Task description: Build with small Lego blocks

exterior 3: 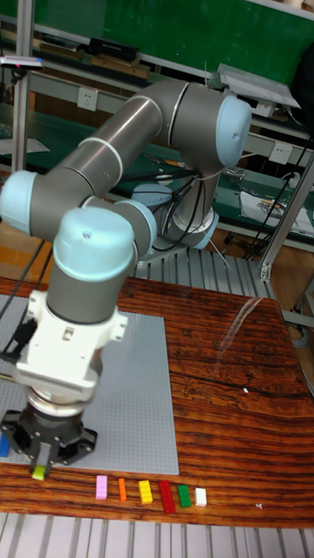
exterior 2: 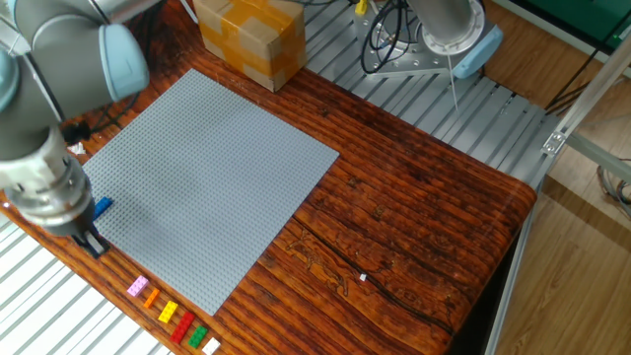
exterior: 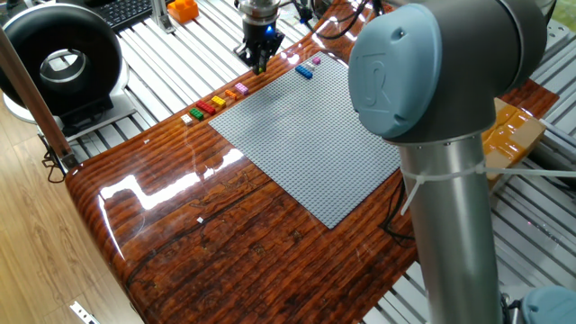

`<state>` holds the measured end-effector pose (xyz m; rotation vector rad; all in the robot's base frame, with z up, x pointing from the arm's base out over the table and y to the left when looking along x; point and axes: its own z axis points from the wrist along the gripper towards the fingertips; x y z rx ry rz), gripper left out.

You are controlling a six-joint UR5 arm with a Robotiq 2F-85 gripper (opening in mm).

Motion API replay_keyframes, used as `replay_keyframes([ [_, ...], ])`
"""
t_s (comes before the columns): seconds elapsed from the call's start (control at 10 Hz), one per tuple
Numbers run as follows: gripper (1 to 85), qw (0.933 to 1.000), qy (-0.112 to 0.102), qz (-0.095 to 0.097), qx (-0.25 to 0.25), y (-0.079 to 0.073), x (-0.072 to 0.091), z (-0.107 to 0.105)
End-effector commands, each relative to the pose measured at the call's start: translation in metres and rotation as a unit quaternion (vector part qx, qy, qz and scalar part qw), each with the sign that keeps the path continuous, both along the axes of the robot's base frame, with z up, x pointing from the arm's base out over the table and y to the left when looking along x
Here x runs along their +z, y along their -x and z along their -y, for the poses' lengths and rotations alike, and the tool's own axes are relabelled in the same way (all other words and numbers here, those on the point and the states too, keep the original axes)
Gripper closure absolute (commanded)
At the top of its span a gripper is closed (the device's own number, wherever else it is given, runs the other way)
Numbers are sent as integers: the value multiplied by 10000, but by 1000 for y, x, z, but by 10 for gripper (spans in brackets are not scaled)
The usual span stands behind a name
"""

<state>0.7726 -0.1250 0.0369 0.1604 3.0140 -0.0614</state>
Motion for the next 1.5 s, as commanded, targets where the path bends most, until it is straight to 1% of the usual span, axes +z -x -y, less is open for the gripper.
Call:
replay_keyframes([
  [0.0, 847, 9998, 105, 186, -30, 14, 11, 34],
  [0.1, 847, 9997, 158, 167, 129, 22, 9, 43],
  [0.2, 847, 9989, 230, -160, 381, 45, 3, 53],
  [0.3, 847, 9989, 186, -249, 360, 53, -6, 53],
  [0.4, 847, 9991, 176, -200, 318, 55, -13, 52],
  [0.5, 847, 9996, 16, -145, 247, 56, -18, 43],
  [0.6, 847, 9996, -16, -159, 239, 58, -19, 40],
  [0.9, 847, 9994, 75, -164, 298, 61, -21, 41],
  [1.0, 847, 9994, 56, -127, 331, 61, -23, 41],
  [1.4, 847, 9996, 35, -93, 272, 62, -25, 36],
])
